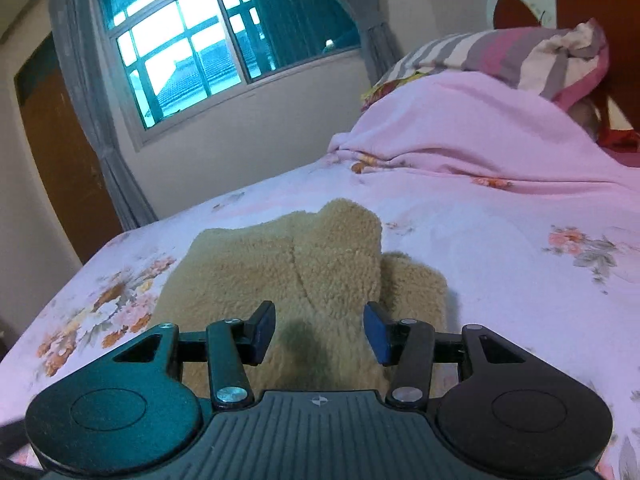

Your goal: Fold small clothes

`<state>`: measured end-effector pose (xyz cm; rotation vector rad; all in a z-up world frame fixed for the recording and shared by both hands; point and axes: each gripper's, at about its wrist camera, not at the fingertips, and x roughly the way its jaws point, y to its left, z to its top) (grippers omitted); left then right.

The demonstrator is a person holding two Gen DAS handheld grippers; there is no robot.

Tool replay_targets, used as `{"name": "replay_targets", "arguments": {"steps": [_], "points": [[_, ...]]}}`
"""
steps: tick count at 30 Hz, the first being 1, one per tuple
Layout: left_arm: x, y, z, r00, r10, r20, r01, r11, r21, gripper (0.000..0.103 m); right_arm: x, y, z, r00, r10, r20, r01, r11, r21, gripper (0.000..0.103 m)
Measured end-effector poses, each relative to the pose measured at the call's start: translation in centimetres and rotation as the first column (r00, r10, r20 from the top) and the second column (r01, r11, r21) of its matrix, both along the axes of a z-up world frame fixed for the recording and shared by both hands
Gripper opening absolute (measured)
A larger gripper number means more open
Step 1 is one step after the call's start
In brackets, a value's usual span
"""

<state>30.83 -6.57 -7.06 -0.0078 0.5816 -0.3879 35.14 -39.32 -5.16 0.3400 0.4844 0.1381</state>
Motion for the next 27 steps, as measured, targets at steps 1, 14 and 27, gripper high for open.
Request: {"name": "replay_targets", "arguments": {"steps": [1,14,27], "points": [[0.3,-0.7,-0.3,1.000,0.006,0.000,-0.006,1.000,-0.003,0.083,-0.6,0.1,0.4,1.000,-0.004,0.003,0.004,1.000,-0.003,0.049],[3.8,-2.3,-2.1,0.992,0.116,-0.050,-0.117,0.993,-0.011,0.084,-0.6,1.7,-0.5,0.999,0.005,-0.040,-0.006,0.999,-0.043,0.049],[3.2,2.6,-4.3,0.986,0.068,-0.154,-0.089,0.987,-0.133,0.086,-1.3,-1.6,-6.3,0.987,-0.020,-0.162,0.027,0.999,0.042,0.084]]}}
